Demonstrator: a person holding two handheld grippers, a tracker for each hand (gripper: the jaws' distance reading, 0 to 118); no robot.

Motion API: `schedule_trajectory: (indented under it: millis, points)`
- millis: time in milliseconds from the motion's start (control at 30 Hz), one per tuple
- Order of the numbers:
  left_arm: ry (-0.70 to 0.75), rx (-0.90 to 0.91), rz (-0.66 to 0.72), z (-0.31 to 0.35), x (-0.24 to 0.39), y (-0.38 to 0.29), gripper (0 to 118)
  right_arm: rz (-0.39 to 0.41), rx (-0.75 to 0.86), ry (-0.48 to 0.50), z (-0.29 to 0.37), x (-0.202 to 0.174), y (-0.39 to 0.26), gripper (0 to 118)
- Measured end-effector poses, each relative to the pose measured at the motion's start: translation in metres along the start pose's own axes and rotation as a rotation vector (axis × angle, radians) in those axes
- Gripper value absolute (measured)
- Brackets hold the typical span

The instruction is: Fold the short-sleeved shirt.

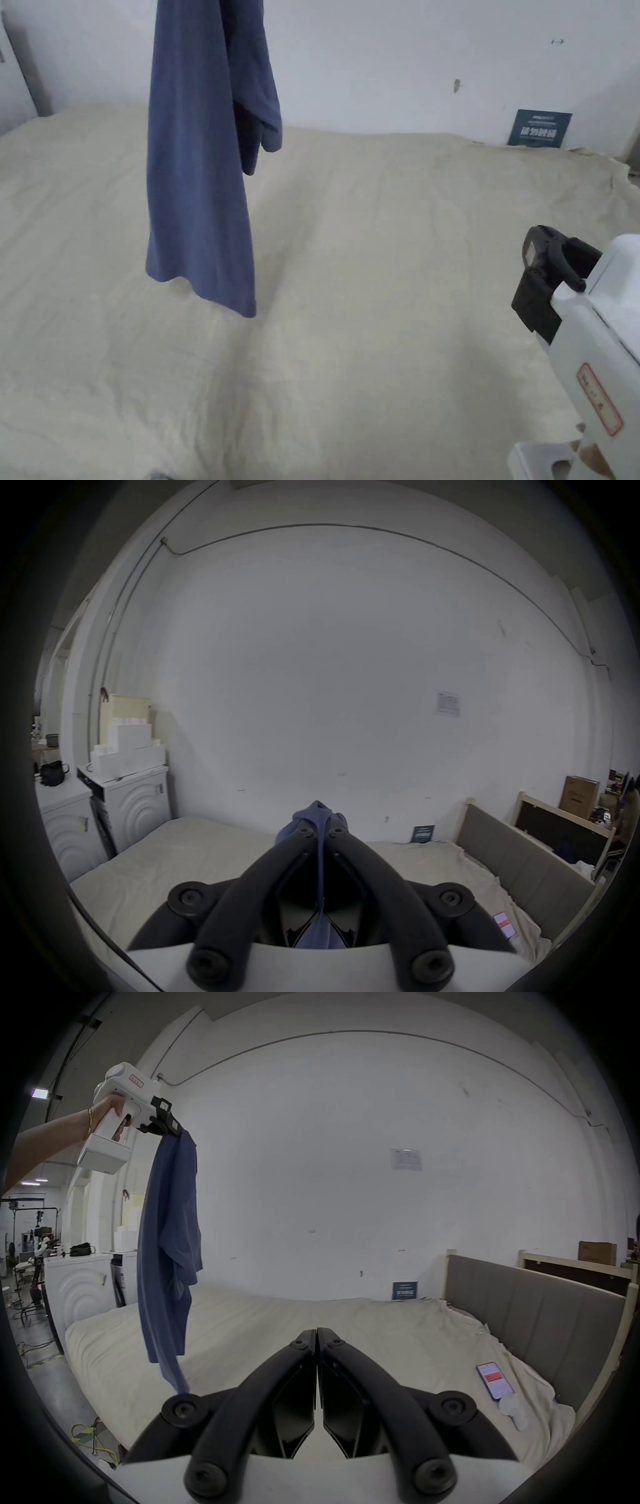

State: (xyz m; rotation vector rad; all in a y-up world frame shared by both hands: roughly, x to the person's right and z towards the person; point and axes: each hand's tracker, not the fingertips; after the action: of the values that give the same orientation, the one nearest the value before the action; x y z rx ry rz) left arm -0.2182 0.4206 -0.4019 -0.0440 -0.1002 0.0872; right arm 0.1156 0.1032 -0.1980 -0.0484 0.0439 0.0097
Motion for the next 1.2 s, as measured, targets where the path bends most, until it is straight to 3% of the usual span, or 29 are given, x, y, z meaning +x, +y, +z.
schedule_trajectory:
  millis: [400,733,1000,1100,1167,1200]
  points:
    - [-0.244,-0.171,-0.002,-0.058,0.124,-0.075,0,-0.012,-0.021,-0.158,0.033,0.052,-0.004,0]
    - [-0.297,-0.586,-0.083,-0.108,0.179,-0.313,0,-0.017,-0.084,-0.194,0.032,0.067,-0.021,0]
    - [-0.290,-0.921,-0.122,-0.080,0.185,-0.480,0,-0.030,-0.141,-0.213,0.018,0.076,-0.035,0]
    - [-0.276,-0.968,-0.133,-0.067,0.184,-0.512,23,-0.037,-0.159,-0.214,0.014,0.076,-0.040,0]
    - [-0.285,-0.983,-0.124,-0.067,0.180,-0.523,55,-0.042,-0.171,-0.208,0.011,0.075,-0.042,0]
    - [-0.281,-0.985,-0.118,-0.065,0.178,-0.523,65,-0.042,-0.176,-0.205,0.010,0.074,-0.044,0]
